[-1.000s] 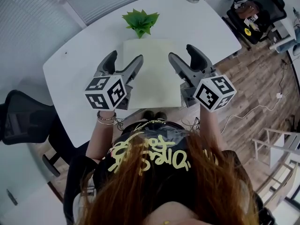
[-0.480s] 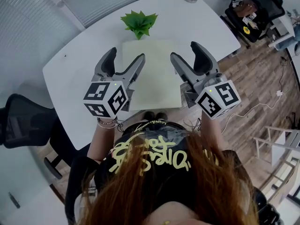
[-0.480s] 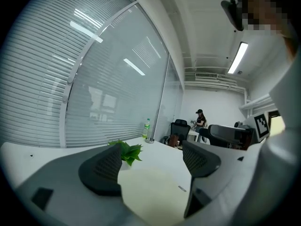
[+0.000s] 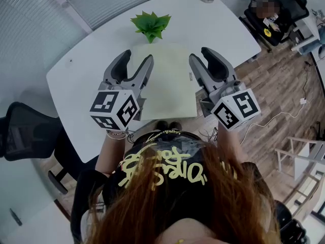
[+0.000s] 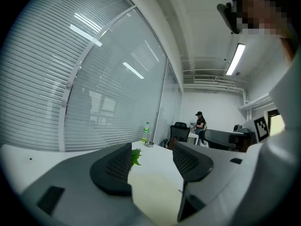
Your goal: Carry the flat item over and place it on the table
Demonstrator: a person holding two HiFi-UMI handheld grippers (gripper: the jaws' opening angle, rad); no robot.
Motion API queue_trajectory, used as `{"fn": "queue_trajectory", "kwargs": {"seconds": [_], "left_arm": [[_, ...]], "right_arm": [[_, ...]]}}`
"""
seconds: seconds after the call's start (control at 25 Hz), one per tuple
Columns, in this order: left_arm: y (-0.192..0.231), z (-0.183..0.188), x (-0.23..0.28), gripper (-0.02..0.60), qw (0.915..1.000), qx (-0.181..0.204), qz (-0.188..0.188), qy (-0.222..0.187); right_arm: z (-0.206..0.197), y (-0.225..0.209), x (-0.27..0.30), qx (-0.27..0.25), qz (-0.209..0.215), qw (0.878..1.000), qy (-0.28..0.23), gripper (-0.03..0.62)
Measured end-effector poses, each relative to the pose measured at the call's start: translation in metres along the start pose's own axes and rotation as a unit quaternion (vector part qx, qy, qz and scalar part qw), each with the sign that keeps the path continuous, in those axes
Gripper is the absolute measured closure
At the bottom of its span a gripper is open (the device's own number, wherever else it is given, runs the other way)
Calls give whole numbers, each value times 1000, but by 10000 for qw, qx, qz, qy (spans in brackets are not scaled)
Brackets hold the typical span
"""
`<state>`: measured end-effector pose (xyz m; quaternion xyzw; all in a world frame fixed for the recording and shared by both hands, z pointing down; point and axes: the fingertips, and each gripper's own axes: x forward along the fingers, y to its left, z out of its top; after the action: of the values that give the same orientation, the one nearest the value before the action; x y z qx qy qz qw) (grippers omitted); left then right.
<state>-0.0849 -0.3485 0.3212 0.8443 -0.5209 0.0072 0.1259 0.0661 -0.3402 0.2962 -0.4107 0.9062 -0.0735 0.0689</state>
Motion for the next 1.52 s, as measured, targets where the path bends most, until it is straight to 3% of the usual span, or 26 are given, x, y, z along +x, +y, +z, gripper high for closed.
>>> {"fn": "queue_trajectory", "kwargs": {"seconds": [0.32, 0.64, 1.24, 1.52], "left_arm": [[5, 6, -3, 466, 9998, -56, 65, -179], [10, 5, 0, 580, 9998, -10, 147, -157], [11, 6, -1, 586, 9997, 51, 45, -222], [17, 4, 0, 586, 9998, 8, 55, -188]], "right_arm": [[2, -6, 0, 25, -141, 9999, -93, 548], [-1, -3, 5, 121, 12, 9999, -70, 576], [-8, 4, 11, -319, -4, 9994, 136, 591], [-13, 5, 16, -255, -6, 9996, 153, 591]]}}
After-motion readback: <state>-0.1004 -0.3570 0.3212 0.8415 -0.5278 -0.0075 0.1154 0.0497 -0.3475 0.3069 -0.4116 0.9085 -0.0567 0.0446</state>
